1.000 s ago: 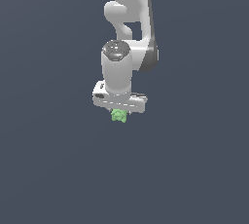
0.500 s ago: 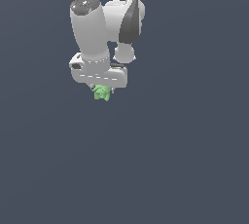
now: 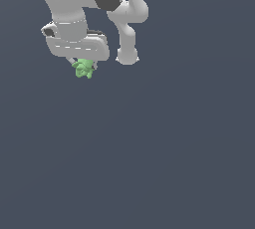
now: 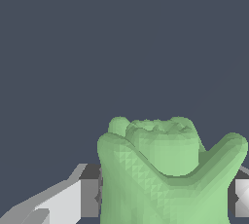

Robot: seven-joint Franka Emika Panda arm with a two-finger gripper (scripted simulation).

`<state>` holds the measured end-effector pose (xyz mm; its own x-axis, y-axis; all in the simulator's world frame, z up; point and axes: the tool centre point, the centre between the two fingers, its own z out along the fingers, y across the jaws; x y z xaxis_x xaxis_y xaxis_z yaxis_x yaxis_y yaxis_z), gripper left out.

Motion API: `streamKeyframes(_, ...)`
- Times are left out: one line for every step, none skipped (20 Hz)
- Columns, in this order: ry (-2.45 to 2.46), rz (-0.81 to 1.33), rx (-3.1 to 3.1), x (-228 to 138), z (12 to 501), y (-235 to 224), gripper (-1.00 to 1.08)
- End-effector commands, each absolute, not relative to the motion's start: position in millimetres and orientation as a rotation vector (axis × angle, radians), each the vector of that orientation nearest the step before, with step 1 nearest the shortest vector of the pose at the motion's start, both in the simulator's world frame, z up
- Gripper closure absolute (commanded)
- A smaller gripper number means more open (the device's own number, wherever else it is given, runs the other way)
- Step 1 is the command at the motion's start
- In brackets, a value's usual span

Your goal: Pick up the object and move it to a goal position.

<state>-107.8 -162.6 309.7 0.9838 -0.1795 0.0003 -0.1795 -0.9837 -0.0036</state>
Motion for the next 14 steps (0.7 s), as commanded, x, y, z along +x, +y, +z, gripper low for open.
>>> streamKeyframes(0.282,0.0,-3.125,-120.5,327.5,-178.5,1.08)
streamKeyframes(0.282,0.0,-3.126,-124.7,334.0,-184.1,1.08)
streamKeyframes(0.282,0.0,-3.126,-128.6,340.0,-189.7,1.08)
streamKeyframes(0.282,0.0,-3.126,-132.2,345.5,-194.8,1.08)
streamKeyframes(0.282,0.0,-3.126,-135.4,350.7,-199.3,1.08)
streamKeyframes(0.282,0.0,-3.126,-138.2,355.2,-203.5,1.08)
streamKeyframes(0.282,0.0,-3.127,-140.5,359.2,-207.0,1.08)
streamKeyframes(0.282,0.0,-3.127,-142.5,362.6,-210.3,1.08)
streamKeyframes(0.282,0.0,-3.128,-144.2,365.6,-212.8,1.08)
streamKeyframes(0.282,0.0,-3.128,-145.5,367.9,-215.1,1.08)
streamKeyframes(0.282,0.0,-3.128,-146.5,369.7,-216.9,1.08)
streamKeyframes(0.281,0.0,-3.128,-147.1,371.1,-217.9,1.08)
streamKeyframes(0.281,0.0,-3.128,-147.5,371.9,-218.7,1.08)
streamKeyframes(0.281,0.0,-3.128,-147.6,372.1,-219.0,1.08)
